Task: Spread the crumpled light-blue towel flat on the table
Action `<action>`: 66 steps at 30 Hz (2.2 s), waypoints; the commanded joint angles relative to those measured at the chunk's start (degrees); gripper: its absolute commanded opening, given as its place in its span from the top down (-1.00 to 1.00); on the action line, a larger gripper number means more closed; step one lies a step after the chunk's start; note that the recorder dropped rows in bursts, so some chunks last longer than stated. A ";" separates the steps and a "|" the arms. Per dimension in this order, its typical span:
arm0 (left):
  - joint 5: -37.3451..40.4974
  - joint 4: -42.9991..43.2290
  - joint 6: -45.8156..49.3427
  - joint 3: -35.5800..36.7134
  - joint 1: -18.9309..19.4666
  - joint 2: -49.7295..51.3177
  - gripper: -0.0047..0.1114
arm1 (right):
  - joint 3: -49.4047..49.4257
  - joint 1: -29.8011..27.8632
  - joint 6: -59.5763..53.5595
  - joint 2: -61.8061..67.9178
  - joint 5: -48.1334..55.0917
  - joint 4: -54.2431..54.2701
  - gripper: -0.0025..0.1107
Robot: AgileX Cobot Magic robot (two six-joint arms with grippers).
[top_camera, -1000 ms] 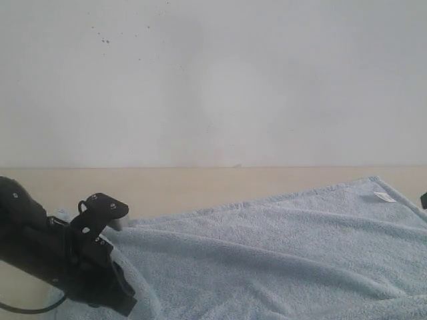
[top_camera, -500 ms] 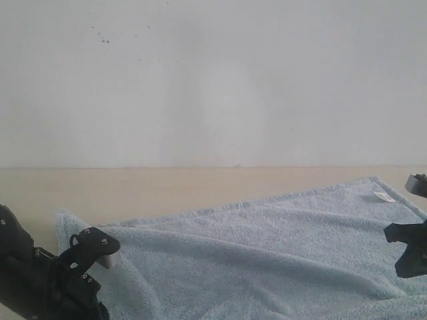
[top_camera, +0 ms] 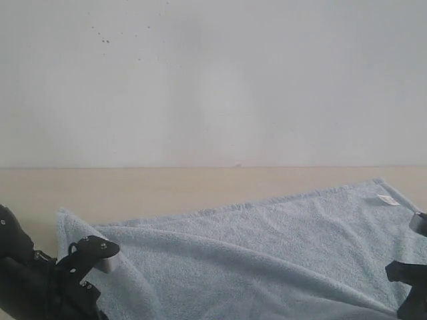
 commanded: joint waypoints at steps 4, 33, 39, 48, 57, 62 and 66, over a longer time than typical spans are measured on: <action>7.09 9.73 -13.23 0.25 -0.47 -0.59 0.85 | 3.17 0.01 2.24 -9.89 -3.63 -2.24 0.96; 2.36 19.92 -24.86 6.31 -0.47 -10.30 0.85 | 7.11 0.01 14.90 -9.54 -18.04 -18.55 0.96; 4.56 19.70 -24.86 10.23 -0.47 -10.30 0.85 | 6.62 0.01 14.49 -6.90 -17.45 -14.21 0.96; 5.38 17.08 -23.36 4.38 -0.47 -11.94 0.85 | 5.79 0.01 2.13 -8.52 -16.05 -0.52 0.96; -5.59 16.69 -19.76 5.08 -0.47 -8.02 0.85 | 5.79 0.01 -11.58 -7.81 -14.97 11.67 0.96; -3.84 17.10 -19.39 5.08 -0.47 -5.50 0.85 | 6.46 -0.32 -6.54 -8.59 -22.21 -1.88 0.96; -2.15 18.14 -19.25 5.08 -0.47 -5.88 0.85 | 7.62 -4.00 8.66 -8.59 -28.15 -17.21 0.96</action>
